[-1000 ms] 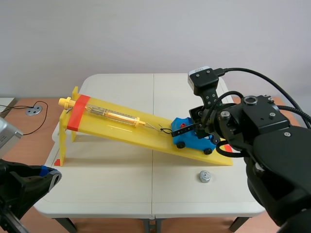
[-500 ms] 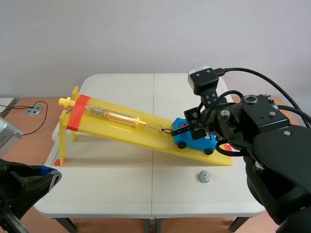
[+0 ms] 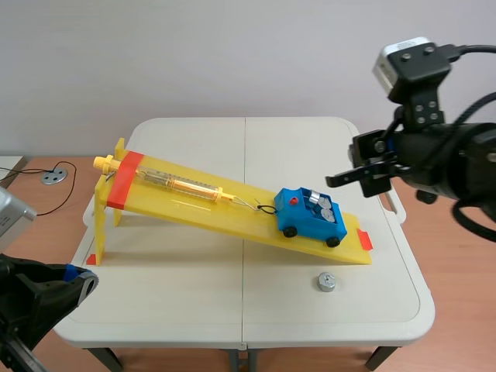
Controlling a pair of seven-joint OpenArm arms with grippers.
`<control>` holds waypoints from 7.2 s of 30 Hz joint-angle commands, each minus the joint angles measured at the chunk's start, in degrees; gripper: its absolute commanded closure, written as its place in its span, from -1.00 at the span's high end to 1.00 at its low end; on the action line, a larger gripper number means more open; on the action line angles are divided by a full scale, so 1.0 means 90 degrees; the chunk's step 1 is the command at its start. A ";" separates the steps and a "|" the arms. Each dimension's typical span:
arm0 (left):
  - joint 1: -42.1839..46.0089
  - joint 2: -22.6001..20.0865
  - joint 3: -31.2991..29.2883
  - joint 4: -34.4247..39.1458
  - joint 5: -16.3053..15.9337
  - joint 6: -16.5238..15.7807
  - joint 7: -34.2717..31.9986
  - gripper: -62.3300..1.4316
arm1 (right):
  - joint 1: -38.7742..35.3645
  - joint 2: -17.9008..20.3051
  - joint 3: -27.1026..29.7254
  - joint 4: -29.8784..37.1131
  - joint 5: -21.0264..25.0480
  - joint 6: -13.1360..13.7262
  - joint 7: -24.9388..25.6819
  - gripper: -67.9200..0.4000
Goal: Place the four metal weights on the blue cart on the ramp.
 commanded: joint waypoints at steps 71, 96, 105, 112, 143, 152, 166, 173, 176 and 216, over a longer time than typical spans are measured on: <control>-0.0126 0.0036 -0.0075 0.0449 -0.0512 -0.0131 -0.0590 -0.83 | 0.0648 -0.0425 -0.0988 -0.3245 -0.0988 0.0257 0.2113 -0.28; -0.0126 0.0036 -0.0075 0.0449 -0.0512 -0.0131 -0.0593 -0.83 | 0.0634 -0.0423 -0.0988 -0.3713 -0.0988 0.0262 0.2074 -0.90; -0.0126 0.0036 -0.0075 0.0449 -0.0512 -0.0131 -0.0590 -0.83 | 0.0432 -0.0134 -0.0945 -0.2846 -0.0464 0.0372 0.1569 -0.97; -0.0126 0.0036 -0.0075 0.0449 -0.0512 -0.0131 -0.0590 -0.83 | -0.0449 0.0321 -0.0486 -0.0976 -0.0265 0.0384 0.0923 -0.97; -0.0126 0.0034 -0.0075 0.0449 -0.0512 -0.0131 -0.0590 -0.83 | 0.0991 -0.0454 -0.0107 -0.0872 -0.0423 0.0318 0.0874 -0.96; -0.0126 0.0034 -0.0075 0.0449 -0.0512 -0.0131 -0.0590 -0.83 | 0.1562 -0.0746 -0.0675 -0.1656 -0.0775 0.0107 0.0981 -0.96; -0.0126 0.0034 -0.0075 0.0449 -0.0512 -0.0131 -0.0590 -0.83 | 0.1659 -0.0743 -0.0816 -0.1892 -0.0896 0.0022 0.1129 -0.80; -0.0126 0.0034 -0.0075 0.0449 -0.0512 -0.0131 -0.0590 -0.83 | 0.1630 -0.0712 -0.0804 -0.1766 -0.0646 0.0024 0.1018 -0.44; -0.0126 0.0034 -0.0075 0.0449 -0.0512 -0.0131 -0.0588 -0.83 | 0.1506 -0.0614 -0.0697 -0.1413 -0.0345 0.0029 0.0828 -0.44; -0.3060 0.1870 0.1569 -0.0095 0.2504 0.0457 -0.0503 -0.83 | -0.5292 0.1248 0.3169 0.1773 0.1685 0.2582 0.0355 -0.97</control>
